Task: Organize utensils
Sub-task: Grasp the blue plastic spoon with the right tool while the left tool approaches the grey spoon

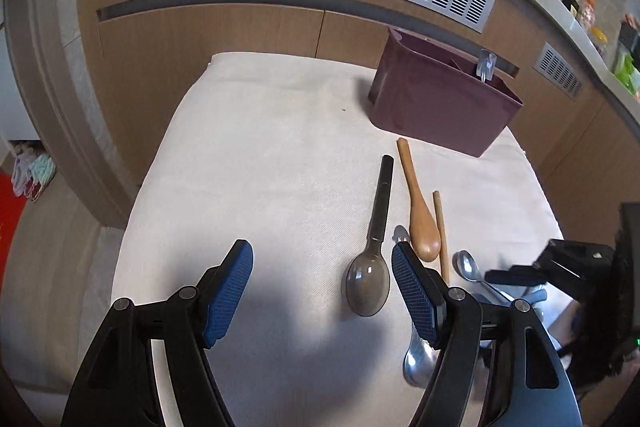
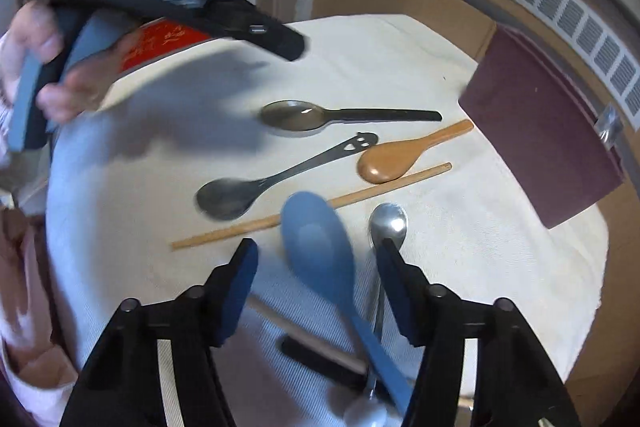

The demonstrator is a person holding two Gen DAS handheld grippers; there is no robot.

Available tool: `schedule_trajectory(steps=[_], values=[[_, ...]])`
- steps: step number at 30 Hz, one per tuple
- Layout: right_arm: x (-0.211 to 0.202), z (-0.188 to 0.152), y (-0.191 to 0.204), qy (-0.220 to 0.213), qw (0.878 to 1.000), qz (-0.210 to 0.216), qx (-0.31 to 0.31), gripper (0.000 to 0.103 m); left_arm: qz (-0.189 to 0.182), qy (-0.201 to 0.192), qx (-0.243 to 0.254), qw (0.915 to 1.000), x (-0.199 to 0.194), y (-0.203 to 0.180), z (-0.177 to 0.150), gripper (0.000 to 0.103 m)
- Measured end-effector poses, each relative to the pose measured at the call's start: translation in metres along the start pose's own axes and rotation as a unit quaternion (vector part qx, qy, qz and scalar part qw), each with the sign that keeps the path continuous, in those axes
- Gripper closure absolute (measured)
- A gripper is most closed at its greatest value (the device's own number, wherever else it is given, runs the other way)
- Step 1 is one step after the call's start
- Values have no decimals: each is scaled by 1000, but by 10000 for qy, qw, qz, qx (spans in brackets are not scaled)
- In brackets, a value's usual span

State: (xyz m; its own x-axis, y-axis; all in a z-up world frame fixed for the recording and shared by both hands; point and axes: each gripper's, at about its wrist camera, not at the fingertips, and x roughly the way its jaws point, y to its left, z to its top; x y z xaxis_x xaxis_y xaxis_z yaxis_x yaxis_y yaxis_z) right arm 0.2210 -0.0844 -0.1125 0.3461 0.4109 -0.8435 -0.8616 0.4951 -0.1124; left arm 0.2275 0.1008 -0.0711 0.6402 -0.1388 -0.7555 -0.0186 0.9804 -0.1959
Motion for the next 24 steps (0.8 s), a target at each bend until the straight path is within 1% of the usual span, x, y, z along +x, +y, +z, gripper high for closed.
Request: schedule_trajectory(steps=[2,4,5,7,10,12,14,15,18,19,20,22,24], values=[[6,3,-5,58,9999,47,134,51,18,5,32,10000,-1,1,-1,31],[9,2,-12,105,9993,214,283,61,9,14,41,10000,-1,2,-1,31],[8,2,-13,110,9990,250,340,63,-8,24,45,10000,-1,2,-1,31],[7,3,-12,136,9991,184,363,75,-51,62,77,9999,1,0,-2,31],[3,2,-8,178,9991,-73,374,76,-136,129,240,9995,4,-8,-4,31],[-1,3,-13,149,9978,-112,633,76,-221,158,379,9989,5,-15,-6,31],[-10,-1,-32,43,9924,-45,1225,76,-329,153,539,9979,5,-22,-10,31],[-14,-3,-44,-9,9893,-77,1454,76,-363,138,606,9974,4,-25,-12,31],[-28,-18,-75,-127,9755,-328,2172,76,-343,92,860,9957,5,-33,-21,32],[-31,-23,-79,-142,9720,-364,2316,76,-254,99,981,9948,8,-35,-25,34],[-34,-29,-87,-151,9666,-394,2526,76,-138,113,1071,9941,12,-37,-27,41],[-37,-39,-98,-165,9568,-422,2872,76,97,181,1194,9926,21,-40,-29,49],[-42,-47,-104,-253,9472,-470,3162,76,113,242,1066,9939,30,-39,-27,50]])
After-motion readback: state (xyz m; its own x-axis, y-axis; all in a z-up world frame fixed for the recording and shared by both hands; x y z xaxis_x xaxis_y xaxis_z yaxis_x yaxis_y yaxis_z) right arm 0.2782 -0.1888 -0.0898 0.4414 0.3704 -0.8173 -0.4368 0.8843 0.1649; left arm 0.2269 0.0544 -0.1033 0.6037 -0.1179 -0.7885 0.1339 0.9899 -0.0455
